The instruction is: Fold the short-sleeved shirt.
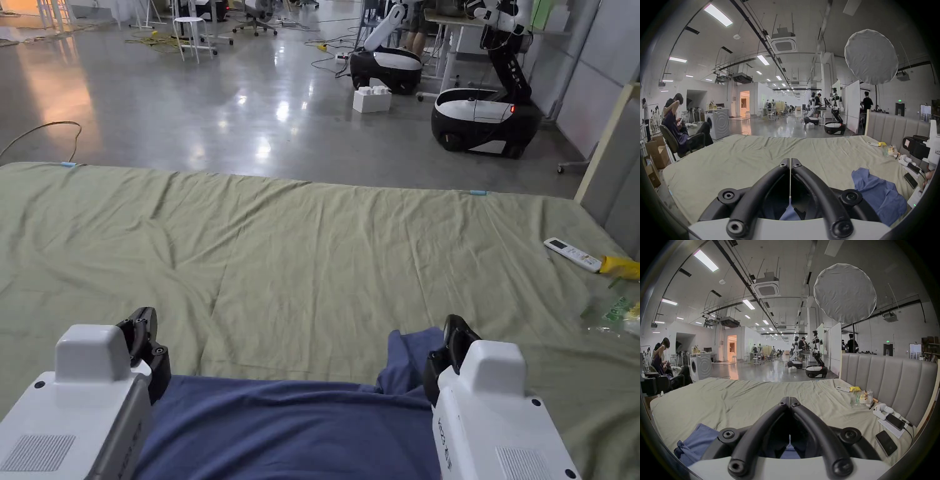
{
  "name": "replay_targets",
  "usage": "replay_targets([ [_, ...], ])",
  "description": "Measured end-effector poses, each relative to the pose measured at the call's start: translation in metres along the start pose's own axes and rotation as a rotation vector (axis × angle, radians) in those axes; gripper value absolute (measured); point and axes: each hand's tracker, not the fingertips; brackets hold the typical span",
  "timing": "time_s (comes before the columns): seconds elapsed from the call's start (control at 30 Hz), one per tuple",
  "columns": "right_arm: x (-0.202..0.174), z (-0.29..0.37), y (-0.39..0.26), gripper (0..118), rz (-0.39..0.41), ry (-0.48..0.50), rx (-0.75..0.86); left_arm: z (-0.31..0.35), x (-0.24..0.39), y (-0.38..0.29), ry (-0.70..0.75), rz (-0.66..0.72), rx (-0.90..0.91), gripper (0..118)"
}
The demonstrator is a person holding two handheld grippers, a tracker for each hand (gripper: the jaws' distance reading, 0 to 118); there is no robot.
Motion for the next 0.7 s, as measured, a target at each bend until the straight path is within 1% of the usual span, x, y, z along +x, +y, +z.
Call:
replay_targets([
  [0.17,0.000,-0.003,-0.003,1,0.002,0.001,-0.010,-0.010,-0.019,-0.012,0.025,0.000,-0.063,1],
  [0.23,0.001,-0.005,-0.005,1,0.006,0.001,-0.014,-0.021,-0.035,-0.017,0.006,0.041,-0.128,1],
  [0.33,0.003,-0.010,-0.009,1,0.014,0.008,-0.032,-0.050,-0.059,-0.031,0.022,0.056,-0.213,1],
  [0.4,0.003,-0.014,-0.014,1,0.027,0.012,-0.055,-0.080,-0.075,-0.041,-0.003,0.061,-0.350,1],
  [0.63,0.007,-0.026,-0.032,1,0.036,0.015,-0.144,-0.176,-0.108,-0.082,-0.056,0.146,-0.673,2],
  [0.7,0.009,-0.029,-0.038,1,0.042,0.012,-0.169,-0.196,-0.109,-0.092,-0.048,0.134,-0.730,11],
])
